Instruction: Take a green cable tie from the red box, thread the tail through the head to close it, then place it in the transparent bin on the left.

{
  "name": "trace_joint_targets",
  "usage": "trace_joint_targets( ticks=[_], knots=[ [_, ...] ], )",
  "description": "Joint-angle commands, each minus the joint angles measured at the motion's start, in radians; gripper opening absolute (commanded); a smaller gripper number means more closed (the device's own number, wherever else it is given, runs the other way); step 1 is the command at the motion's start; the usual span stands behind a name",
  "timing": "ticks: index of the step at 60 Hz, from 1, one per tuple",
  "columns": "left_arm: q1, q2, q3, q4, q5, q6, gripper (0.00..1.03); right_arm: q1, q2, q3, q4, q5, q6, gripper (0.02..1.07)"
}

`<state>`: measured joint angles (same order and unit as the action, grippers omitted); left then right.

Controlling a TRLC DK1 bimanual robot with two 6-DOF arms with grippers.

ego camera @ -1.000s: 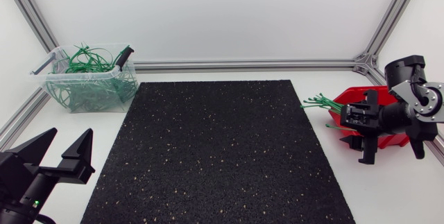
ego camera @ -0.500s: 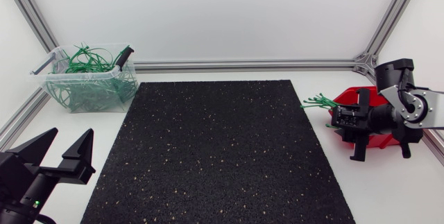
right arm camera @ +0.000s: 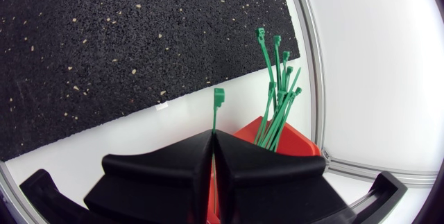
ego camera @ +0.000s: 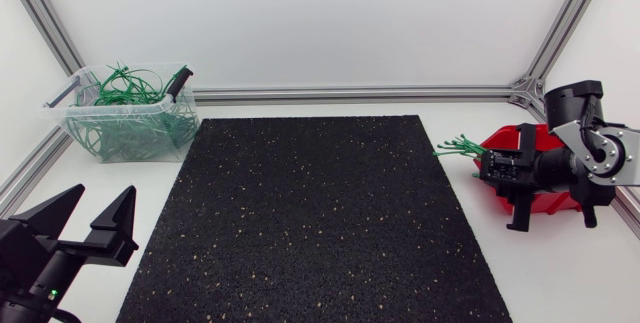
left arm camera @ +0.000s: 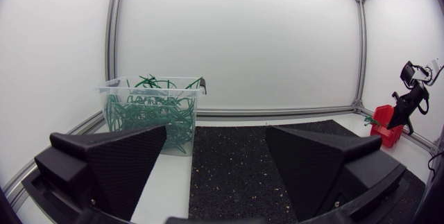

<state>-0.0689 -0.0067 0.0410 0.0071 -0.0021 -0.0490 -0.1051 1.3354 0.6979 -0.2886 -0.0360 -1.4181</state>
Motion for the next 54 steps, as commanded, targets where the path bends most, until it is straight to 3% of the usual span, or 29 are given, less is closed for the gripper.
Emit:
trace_joint_targets(
  ticks=[1, 22, 54],
  knots=[
    [-0.005, 0.002, -0.038, -0.025, 0.001, 0.003, 1.00, 0.015, -0.051, -0.006, -0.040, 0.002, -0.010, 0.08],
    [-0.006, 0.001, -0.038, -0.027, 0.001, 0.001, 1.00, 0.015, -0.243, 0.184, -0.376, -0.139, 0.059, 0.08],
    [-0.006, 0.001, -0.038, -0.027, 0.001, -0.002, 1.00, -0.047, -0.197, 0.696, -1.029, -0.594, 0.174, 0.08]
  ],
)
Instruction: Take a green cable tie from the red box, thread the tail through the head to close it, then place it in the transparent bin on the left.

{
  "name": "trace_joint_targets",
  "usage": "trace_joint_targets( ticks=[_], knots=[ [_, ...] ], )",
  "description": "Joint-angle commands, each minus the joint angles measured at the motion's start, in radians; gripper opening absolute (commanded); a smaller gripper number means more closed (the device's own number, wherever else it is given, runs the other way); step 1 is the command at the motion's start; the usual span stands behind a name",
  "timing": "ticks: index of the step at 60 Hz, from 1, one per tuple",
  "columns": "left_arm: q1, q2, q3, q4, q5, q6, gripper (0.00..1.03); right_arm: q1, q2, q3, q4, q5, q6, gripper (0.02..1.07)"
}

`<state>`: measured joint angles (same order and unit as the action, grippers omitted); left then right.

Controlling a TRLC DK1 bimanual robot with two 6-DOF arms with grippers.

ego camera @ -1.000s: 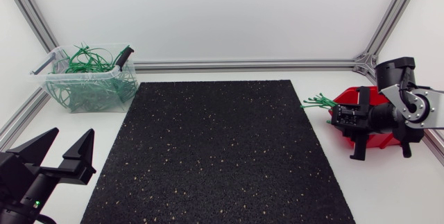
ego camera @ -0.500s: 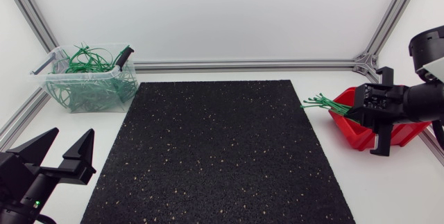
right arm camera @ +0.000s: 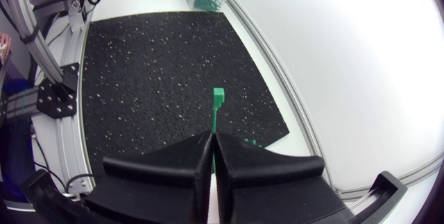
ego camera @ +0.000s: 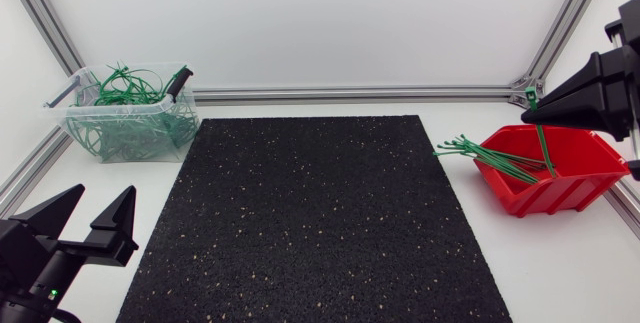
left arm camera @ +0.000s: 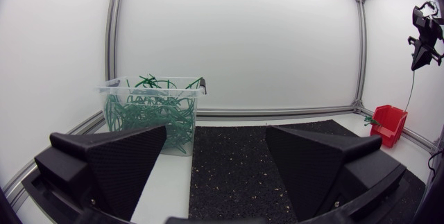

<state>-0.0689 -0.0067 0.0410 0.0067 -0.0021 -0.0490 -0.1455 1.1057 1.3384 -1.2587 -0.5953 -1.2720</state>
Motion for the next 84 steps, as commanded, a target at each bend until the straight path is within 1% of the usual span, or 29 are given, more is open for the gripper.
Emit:
trace_joint_targets(
  ticks=[1, 5, 14, 19, 28, 34, 46, 53, 62, 67, 73, 79, 81, 84],
  knots=[
    [-0.006, 0.001, -0.038, -0.027, 0.001, -0.002, 1.00, -0.006, 0.039, 0.067, -0.077, -0.041, 0.030, 0.08],
    [-0.006, 0.001, -0.038, -0.027, 0.001, -0.002, 1.00, -0.006, 0.057, 0.114, -0.143, -0.081, 0.039, 0.08],
    [-0.009, -0.001, -0.038, -0.030, 0.001, -0.005, 1.00, 0.004, 0.075, 0.179, -0.188, -0.123, 0.117, 0.08],
    [-0.011, -0.003, -0.038, -0.030, 0.001, -0.005, 1.00, 0.030, 0.092, 0.185, -0.197, -0.124, 0.160, 0.08],
    [-0.006, -0.003, -0.038, -0.030, 0.001, -0.005, 1.00, 0.077, 0.103, 0.139, -0.199, -0.138, 0.184, 0.08],
    [-0.008, -0.004, -0.038, -0.030, 0.001, -0.003, 1.00, 0.077, 0.126, 0.113, -0.200, -0.204, 0.186, 0.08],
    [-0.025, -0.007, -0.039, -0.020, 0.017, 0.006, 0.99, 0.096, 0.197, 0.051, -0.202, -0.248, 0.188, 0.08],
    [-0.046, -0.007, -0.036, -0.008, 0.028, 0.008, 0.99, 0.153, 0.232, 0.021, -0.199, -0.268, 0.192, 0.08],
    [-0.048, -0.007, -0.009, -0.008, 0.042, 0.006, 0.99, 0.256, 0.307, 0.002, -0.225, -0.320, 0.200, 0.08],
    [-0.052, -0.001, 0.007, -0.007, 0.051, 0.003, 0.97, 0.300, 0.329, -0.010, -0.215, -0.328, 0.200, 0.08],
    [-0.077, 0.083, 0.043, 0.018, 0.067, -0.020, 0.96, 0.360, 0.358, -0.025, -0.182, -0.330, 0.218, 0.08],
    [-0.088, 0.211, 0.089, 0.058, 0.077, -0.054, 0.96, 0.403, 0.379, -0.030, -0.159, -0.340, 0.232, 0.08],
    [-0.088, 0.275, 0.119, 0.078, 0.097, -0.078, 0.96, 0.419, 0.391, -0.031, -0.146, -0.344, 0.244, 0.08],
    [-0.086, 0.320, 0.145, 0.078, 0.119, -0.100, 0.96, 0.437, 0.401, -0.035, -0.137, -0.344, 0.249, 0.08]
  ],
)
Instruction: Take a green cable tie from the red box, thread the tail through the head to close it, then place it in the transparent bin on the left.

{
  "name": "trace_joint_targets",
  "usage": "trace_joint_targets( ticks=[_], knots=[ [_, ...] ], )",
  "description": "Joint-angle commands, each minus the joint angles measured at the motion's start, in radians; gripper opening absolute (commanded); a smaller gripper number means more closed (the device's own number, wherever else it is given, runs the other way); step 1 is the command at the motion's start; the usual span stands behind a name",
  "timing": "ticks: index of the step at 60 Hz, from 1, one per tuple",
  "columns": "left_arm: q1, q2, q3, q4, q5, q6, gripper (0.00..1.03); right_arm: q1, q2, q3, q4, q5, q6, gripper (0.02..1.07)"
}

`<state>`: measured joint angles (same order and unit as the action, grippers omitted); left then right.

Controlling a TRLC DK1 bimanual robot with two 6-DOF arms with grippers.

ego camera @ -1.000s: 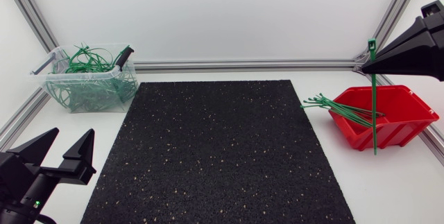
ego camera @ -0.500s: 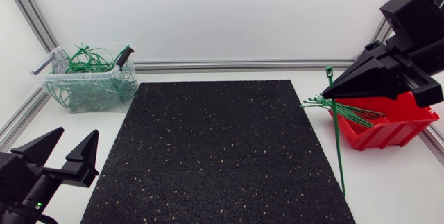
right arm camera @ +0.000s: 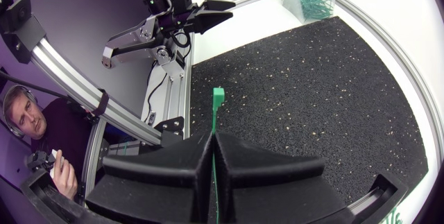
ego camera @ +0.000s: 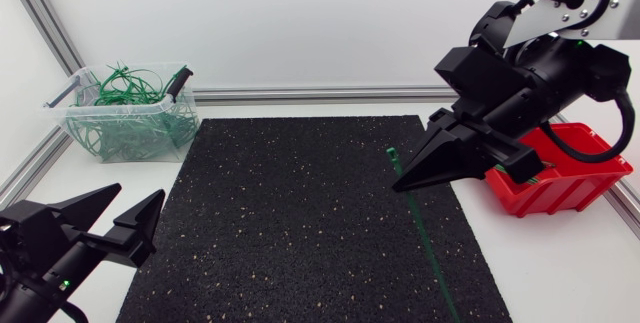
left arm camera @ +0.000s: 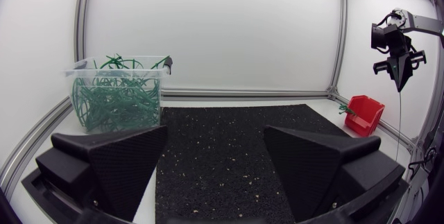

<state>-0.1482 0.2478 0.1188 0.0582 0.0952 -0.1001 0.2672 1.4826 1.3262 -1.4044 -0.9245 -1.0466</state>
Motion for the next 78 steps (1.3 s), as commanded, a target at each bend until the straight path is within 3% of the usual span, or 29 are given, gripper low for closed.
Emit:
trace_joint_targets(
  ticks=[1, 13, 22, 33, 35, 44, 57, 63, 71, 78],
  knots=[
    [-0.008, 0.074, 0.076, 0.025, 0.031, -0.056, 0.96, 0.030, 0.027, -0.025, 0.015, -0.017, 0.025, 0.08],
    [-0.008, 0.209, 0.217, -0.020, 0.187, -0.153, 0.96, 0.112, 0.039, -0.073, 0.093, -0.036, 0.077, 0.08],
    [-0.008, 0.266, 0.292, -0.055, 0.357, -0.219, 0.96, 0.133, 0.047, -0.074, 0.136, -0.059, 0.108, 0.08],
    [-0.005, 0.329, 0.374, -0.090, 0.646, -0.300, 0.96, 0.122, 0.084, -0.053, 0.125, -0.163, 0.100, 0.08],
    [-0.005, 0.350, 0.384, -0.093, 0.730, -0.316, 0.96, 0.124, 0.088, -0.050, 0.122, -0.183, 0.094, 0.08],
    [-0.017, 0.424, 0.438, -0.093, 0.871, -0.336, 0.97, 0.139, 0.107, -0.036, 0.122, -0.244, 0.086, 0.08],
    [-0.122, 0.505, 0.481, -0.024, 0.882, -0.345, 0.98, 0.156, 0.174, -0.012, 0.087, -0.324, 0.074, 0.08],
    [-0.214, 0.559, 0.493, 0.015, 0.822, -0.351, 0.98, 0.173, 0.191, -0.015, 0.071, -0.347, 0.068, 0.08],
    [-0.264, 0.619, 0.516, 0.034, 0.793, -0.351, 0.97, 0.181, 0.189, -0.022, 0.070, -0.381, 0.051, 0.08],
    [-0.335, 0.674, 0.544, 0.055, 0.742, -0.349, 0.88, 0.184, 0.193, -0.024, 0.074, -0.398, 0.046, 0.08]
  ],
)
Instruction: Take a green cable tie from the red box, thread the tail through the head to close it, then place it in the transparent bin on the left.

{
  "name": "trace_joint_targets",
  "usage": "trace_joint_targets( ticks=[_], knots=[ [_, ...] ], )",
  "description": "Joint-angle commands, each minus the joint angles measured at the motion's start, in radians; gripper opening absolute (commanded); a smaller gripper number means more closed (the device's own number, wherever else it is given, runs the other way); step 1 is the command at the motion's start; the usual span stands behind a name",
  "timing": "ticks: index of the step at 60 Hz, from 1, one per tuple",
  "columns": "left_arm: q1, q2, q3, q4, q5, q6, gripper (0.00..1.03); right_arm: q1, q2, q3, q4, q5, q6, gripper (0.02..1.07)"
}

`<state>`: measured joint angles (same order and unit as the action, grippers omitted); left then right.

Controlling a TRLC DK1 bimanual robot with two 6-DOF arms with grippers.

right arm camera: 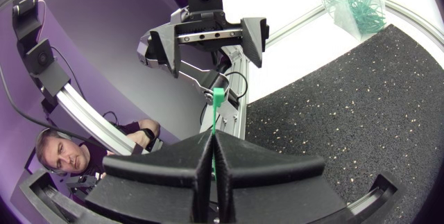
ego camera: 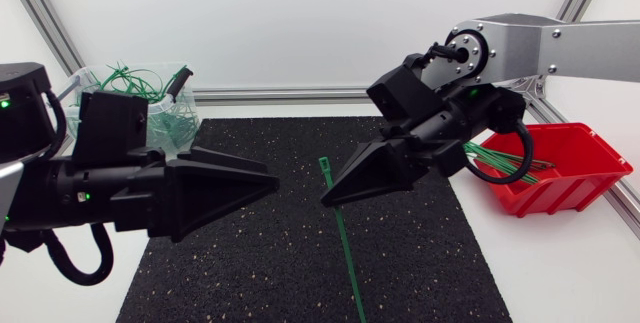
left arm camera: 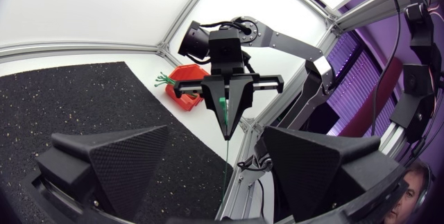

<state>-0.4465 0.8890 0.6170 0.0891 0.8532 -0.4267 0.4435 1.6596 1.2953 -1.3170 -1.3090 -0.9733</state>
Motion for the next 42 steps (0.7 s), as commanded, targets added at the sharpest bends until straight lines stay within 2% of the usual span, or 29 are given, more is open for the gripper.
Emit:
trace_joint_targets(
  ticks=[1, 8, 19, 23, 27, 42],
  knots=[
    [-0.043, 0.036, 0.049, 0.028, -0.019, -0.023, 0.87, 0.008, 0.015, 0.007, -0.013, -0.016, -0.028, 0.08],
    [-0.089, 0.080, 0.072, 0.040, -0.046, -0.023, 0.81, 0.012, 0.023, 0.004, -0.007, -0.021, -0.030, 0.08],
    [-0.129, 0.143, 0.089, 0.061, -0.068, -0.023, 0.80, 0.017, 0.039, 0.002, 0.002, -0.022, -0.030, 0.08],
    [-0.138, 0.162, 0.096, 0.066, -0.069, -0.021, 0.74, 0.017, 0.042, 0.002, 0.007, -0.022, -0.030, 0.08],
    [-0.153, 0.182, 0.101, 0.077, -0.094, -0.021, 0.63, 0.017, 0.046, 0.002, 0.010, -0.027, -0.030, 0.08],
    [-0.185, 0.222, 0.121, 0.089, -0.112, -0.023, 0.62, 0.017, 0.046, -0.004, 0.019, -0.030, -0.030, 0.08]
  ],
)
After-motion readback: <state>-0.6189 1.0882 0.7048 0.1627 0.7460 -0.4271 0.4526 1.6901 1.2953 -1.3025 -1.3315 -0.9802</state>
